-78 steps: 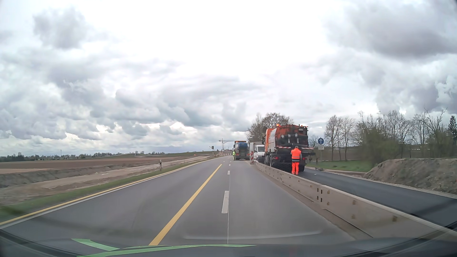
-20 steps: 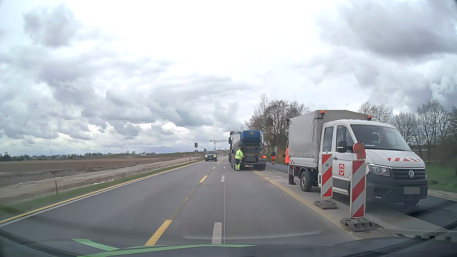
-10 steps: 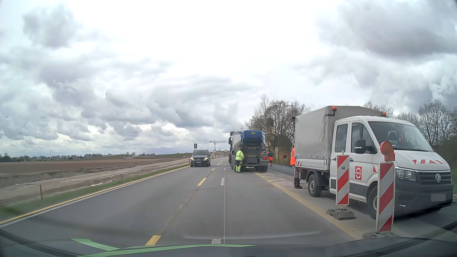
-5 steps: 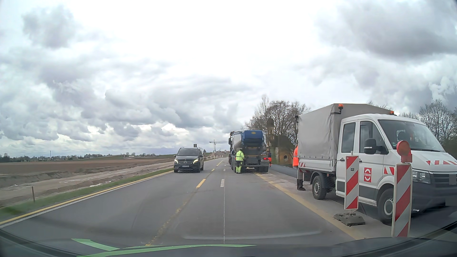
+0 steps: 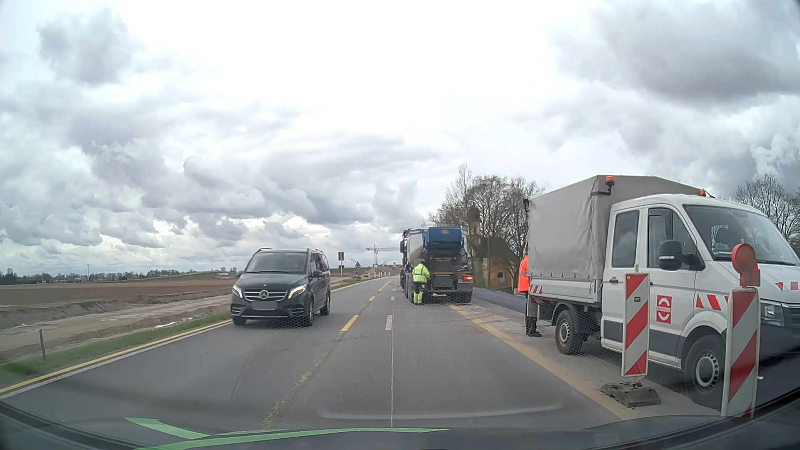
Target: Follow the waypoints while adhering to traffic rules and regulations
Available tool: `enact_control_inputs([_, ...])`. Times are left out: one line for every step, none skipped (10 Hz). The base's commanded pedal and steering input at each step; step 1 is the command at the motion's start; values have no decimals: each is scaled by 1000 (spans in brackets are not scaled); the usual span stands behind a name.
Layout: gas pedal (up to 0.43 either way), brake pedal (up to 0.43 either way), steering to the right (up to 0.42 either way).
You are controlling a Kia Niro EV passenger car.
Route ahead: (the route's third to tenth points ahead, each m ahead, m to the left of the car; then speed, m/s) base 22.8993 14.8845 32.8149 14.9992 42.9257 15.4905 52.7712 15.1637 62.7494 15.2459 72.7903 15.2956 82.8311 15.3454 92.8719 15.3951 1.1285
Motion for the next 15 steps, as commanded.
enact_control_inputs([0,73,0])
enact_control_inputs([0,73,0])
enact_control_inputs([0,73,0])
enact_control_inputs([0,79,0])
enact_control_inputs([0,73,1])
enact_control_inputs([0,73,1])
enact_control_inputs([0,73,1])
enact_control_inputs([0,73,2])
enact_control_inputs([0,73,2])
enact_control_inputs([0,73,2])
enact_control_inputs([0,73,4])
enact_control_inputs([0,73,5])
enact_control_inputs([0,73,5])
enact_control_inputs([0,79,5])
enact_control_inputs([0,79,5])
